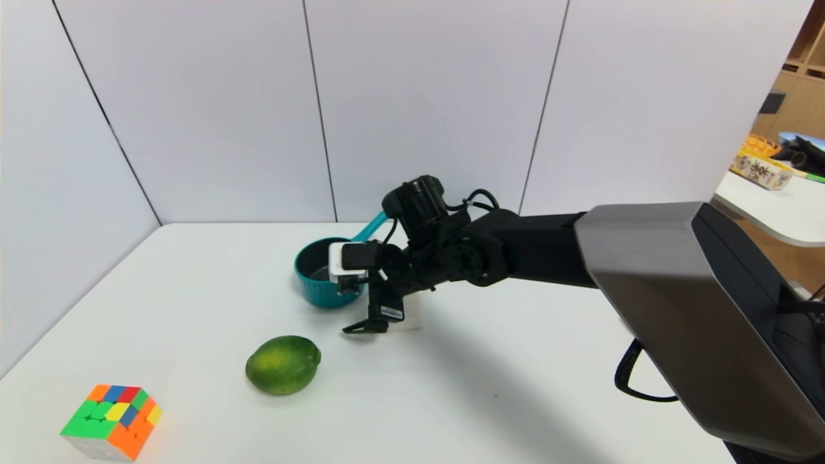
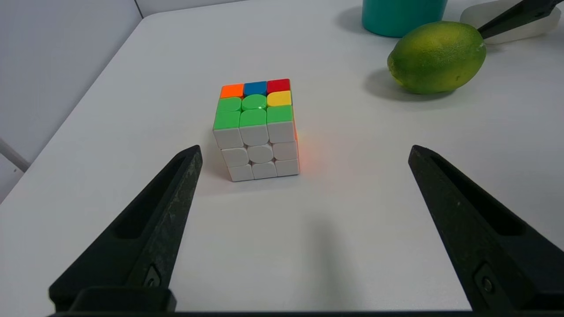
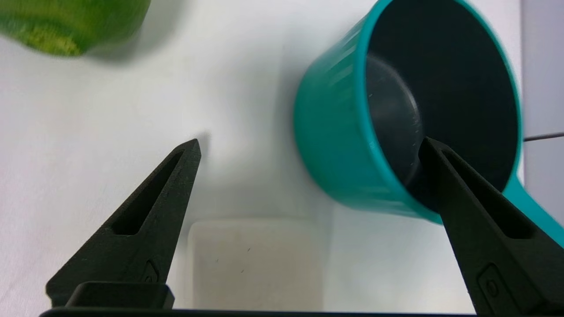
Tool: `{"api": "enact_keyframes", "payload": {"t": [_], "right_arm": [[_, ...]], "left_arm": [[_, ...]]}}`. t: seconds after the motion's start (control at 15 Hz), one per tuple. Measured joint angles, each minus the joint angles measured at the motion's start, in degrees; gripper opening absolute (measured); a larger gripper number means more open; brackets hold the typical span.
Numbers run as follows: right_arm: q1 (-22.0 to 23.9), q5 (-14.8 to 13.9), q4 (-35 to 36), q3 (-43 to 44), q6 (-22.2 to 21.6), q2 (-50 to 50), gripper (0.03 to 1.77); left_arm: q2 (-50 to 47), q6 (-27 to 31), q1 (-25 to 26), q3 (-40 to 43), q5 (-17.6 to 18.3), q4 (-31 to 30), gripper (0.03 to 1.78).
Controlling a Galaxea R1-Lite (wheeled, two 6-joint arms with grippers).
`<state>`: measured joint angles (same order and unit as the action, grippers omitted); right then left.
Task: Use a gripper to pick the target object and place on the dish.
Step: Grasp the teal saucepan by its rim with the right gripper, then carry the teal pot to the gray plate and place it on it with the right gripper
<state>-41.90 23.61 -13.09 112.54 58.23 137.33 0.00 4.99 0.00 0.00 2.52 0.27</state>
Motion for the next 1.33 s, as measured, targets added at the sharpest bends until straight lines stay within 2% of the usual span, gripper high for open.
{"api": "enact_keyframes", "payload": {"t": [0.13,0.67,0.93,1.13,1.2,1.27,1.33], "right_arm": [[-0.02,-0.74,-2.21,0.00,2.05,-0.15,1.71],[-1.37,-0.99,-2.86,0.02,2.23,-1.17,1.71],[-1.49,-0.90,-4.95,0.02,2.34,-1.30,1.10],[-1.58,-1.43,-5.07,0.00,2.43,-1.17,0.79],[-1.67,-1.66,-5.12,0.00,2.40,-1.13,0.54],[-1.73,-1.88,-5.18,0.00,2.32,-1.11,0.07],[-1.73,-1.76,-5.10,0.05,2.43,-1.16,0.10]], "left_arm": [[0.00,0.00,0.00,0.00,0.00,0.00,1.69],[0.00,0.00,0.00,0.00,0.01,0.00,1.69],[0.00,0.00,-0.02,0.00,0.01,-0.02,1.69],[0.00,0.00,0.00,0.00,0.01,-0.02,1.69],[0.00,-0.02,0.00,0.00,0.01,0.00,1.69],[0.00,0.00,0.00,0.00,0.00,0.00,1.69],[0.00,-0.02,0.00,0.00,-0.02,0.02,1.69]]}}
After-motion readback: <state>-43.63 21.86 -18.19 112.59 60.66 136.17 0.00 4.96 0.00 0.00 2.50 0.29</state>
